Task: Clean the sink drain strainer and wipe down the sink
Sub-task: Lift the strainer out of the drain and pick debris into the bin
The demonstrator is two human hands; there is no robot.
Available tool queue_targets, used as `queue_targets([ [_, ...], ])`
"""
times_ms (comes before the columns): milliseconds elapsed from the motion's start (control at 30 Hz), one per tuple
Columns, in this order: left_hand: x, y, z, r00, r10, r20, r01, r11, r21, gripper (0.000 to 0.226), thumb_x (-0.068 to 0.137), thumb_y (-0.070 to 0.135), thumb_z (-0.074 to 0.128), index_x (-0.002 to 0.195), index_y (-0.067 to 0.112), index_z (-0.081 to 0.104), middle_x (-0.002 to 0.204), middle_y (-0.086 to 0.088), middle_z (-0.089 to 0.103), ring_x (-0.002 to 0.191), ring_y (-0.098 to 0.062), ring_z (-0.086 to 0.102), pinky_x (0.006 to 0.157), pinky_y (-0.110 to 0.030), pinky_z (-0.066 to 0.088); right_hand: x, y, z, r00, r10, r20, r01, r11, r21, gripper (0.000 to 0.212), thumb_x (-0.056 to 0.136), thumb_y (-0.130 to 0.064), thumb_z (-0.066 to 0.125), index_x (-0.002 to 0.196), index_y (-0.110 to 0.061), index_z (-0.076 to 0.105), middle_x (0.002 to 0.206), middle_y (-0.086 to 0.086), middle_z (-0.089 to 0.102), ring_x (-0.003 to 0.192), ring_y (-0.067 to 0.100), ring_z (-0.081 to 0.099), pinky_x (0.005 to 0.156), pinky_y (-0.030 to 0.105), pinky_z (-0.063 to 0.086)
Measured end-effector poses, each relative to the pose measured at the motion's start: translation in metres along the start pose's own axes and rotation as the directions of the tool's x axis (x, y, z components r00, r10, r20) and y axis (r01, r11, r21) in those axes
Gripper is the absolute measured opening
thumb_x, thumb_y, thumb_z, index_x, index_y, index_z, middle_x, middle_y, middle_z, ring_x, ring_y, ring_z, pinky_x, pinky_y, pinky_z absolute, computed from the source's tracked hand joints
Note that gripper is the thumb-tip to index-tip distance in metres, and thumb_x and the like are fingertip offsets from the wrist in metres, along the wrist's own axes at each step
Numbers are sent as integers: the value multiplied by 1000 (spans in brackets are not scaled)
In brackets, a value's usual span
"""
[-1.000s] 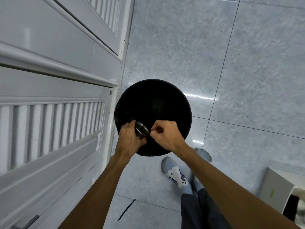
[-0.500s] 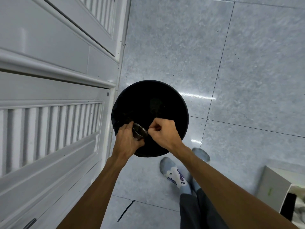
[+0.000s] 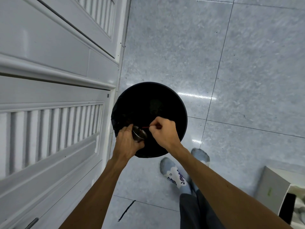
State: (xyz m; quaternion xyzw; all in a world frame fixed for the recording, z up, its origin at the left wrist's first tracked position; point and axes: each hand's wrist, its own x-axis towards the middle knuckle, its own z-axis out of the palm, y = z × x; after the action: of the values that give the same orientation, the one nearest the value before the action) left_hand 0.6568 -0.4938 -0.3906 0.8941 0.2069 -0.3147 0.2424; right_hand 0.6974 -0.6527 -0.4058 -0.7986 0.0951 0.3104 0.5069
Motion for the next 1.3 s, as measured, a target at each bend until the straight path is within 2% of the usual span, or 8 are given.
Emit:
queue_targets([
  [133,-1,2,-2,1000,0,3,0,1000,-20,67,66,27,87,124,7,60,110,-12,64,103,-29,61,91,-40,54,-5,-1,1,974,6,225,16,995,-98,11,86,-8,62,81,-15,70,74,-5,68,64,4,62,59,9,44],
  [267,0,6,-2,1000,-3,-14,3,999,-42,61,64,25,87,117,8,62,106,-11,64,99,-28,62,87,-35,54,-6,-1,-6,999,-14,-38,14,1000,15,15,82,-6,62,75,-19,67,69,-10,66,69,0,63,61,6,47],
  [567,-3,7,5,998,-32,-62,25,994,-102,64,64,25,89,119,10,62,107,-9,65,100,-24,62,82,-23,43,-5,-4,-7,997,-30,-77,34,998,50,14,81,-6,63,73,-17,67,67,-10,65,67,1,63,60,7,47],
  [700,-1,6,4,998,-20,-59,14,995,-99,66,64,26,89,121,8,61,108,-10,66,101,-24,63,84,-24,46,-7,-4,-6,987,-31,159,40,998,-55,11,85,-7,63,79,-15,68,71,-7,65,65,4,61,62,12,46],
  [833,1,8,2,999,-14,-50,9,995,-100,65,63,28,89,119,9,61,108,-9,66,100,-24,63,88,-31,52,-7,-3,-10,993,-79,-83,83,996,43,15,82,-4,63,75,-17,66,69,-12,65,68,3,63,63,9,49],
  [967,1,8,2,999,7,-36,-11,995,-103,63,64,29,88,119,10,62,107,-8,67,100,-24,63,89,-36,54,-6,-3,-7,986,-75,146,80,996,-30,12,85,-7,62,80,-16,69,72,-13,64,68,1,62,63,9,47],
  [1100,2,9,2,998,29,-61,-36,993,-112,64,64,28,89,119,10,61,107,-6,67,100,-21,62,90,-31,52,-5,-2,-10,992,-81,-95,86,995,55,14,83,-6,62,77,-17,66,68,-13,64,69,2,63,63,8,48],
  [1300,3,9,3,998,38,-58,-44,994,-104,67,64,30,88,121,10,61,109,-8,67,102,-23,63,91,-32,51,-7,-1,-7,994,-74,85,78,996,-43,10,84,-7,61,80,-14,67,73,-6,66,67,5,62,63,11,47],
])
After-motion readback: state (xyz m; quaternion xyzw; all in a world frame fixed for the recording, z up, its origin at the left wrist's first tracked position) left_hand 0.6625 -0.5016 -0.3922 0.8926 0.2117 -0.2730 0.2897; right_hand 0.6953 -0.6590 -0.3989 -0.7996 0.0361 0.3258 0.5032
